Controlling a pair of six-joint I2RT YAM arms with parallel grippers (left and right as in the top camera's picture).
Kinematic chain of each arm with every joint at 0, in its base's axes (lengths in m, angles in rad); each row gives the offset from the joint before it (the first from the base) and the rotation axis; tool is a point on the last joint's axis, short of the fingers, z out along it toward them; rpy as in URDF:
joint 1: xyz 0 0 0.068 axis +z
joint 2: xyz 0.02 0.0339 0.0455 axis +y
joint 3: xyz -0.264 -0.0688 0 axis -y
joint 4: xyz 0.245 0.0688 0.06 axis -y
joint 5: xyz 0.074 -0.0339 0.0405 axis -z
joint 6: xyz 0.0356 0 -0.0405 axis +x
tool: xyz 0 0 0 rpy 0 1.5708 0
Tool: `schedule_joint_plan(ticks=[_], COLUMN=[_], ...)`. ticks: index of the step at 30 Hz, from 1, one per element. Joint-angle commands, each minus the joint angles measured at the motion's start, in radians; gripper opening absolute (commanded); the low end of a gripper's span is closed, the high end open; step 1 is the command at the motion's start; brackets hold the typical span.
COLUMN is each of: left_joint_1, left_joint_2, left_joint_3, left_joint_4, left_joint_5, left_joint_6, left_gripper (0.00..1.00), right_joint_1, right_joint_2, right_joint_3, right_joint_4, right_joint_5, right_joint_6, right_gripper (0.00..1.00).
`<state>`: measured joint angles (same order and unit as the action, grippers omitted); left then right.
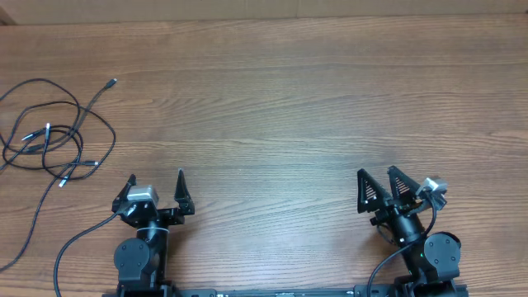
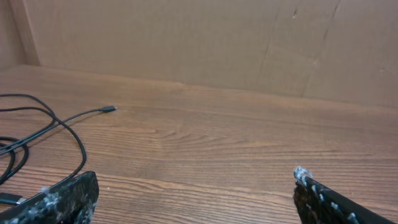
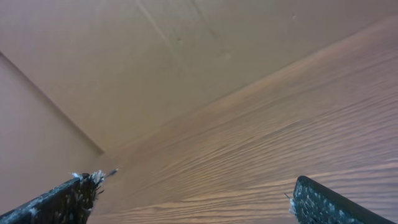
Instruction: Untangle cables
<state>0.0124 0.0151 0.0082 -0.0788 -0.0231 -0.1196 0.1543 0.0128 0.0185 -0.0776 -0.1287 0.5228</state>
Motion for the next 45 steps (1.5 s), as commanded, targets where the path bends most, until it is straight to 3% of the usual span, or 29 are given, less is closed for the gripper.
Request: schedule_joint_plan(ticks=[1,7,11,20,25,45], left_joint_1=[-0.006,-0.006,-0.006,-0.006,-0.006,-0.006], left_joint_2=[-0.010,-0.010,-0.010,-0.010,-0.010,-0.010], left_joint_3=[-0.003,-0.003,-0.003,-0.003,-0.003,-0.003], left_joint_4=[0.001,0.001,0.001,0.001,0.001,0.001], left_joint_5=[-0.003,-0.003,-0.003,-0.003,-0.003,-0.003], left_joint_6=[0.019,0.019,0.019,0.019,0.019,0.019], left_gripper=[1.00,0.99,1.00,1.00,0.99,1.00], right_joint_1=[-0.021,-0.021,-0.032,-0.098,-0.098,-0.096], right_joint_2=[-0.010,-0.010,-0.010,-0.010,-0.010,-0.010], right_joint_3=[-0.010,-0.010,-0.010,-0.010,-0.011,-0.011], right_joint_4=[-0.003,-0.004,-0.005,-0.004,-0.007,-0.007], right_joint_5=[0.060,0.057,0.062,0.061,0.136,0.125], right_joint_6=[-0.193,-0.730,-0.881,-0.882,-0.724,-0.721], right_gripper=[1.00,1.00,1.00,1.00,1.00,1.00])
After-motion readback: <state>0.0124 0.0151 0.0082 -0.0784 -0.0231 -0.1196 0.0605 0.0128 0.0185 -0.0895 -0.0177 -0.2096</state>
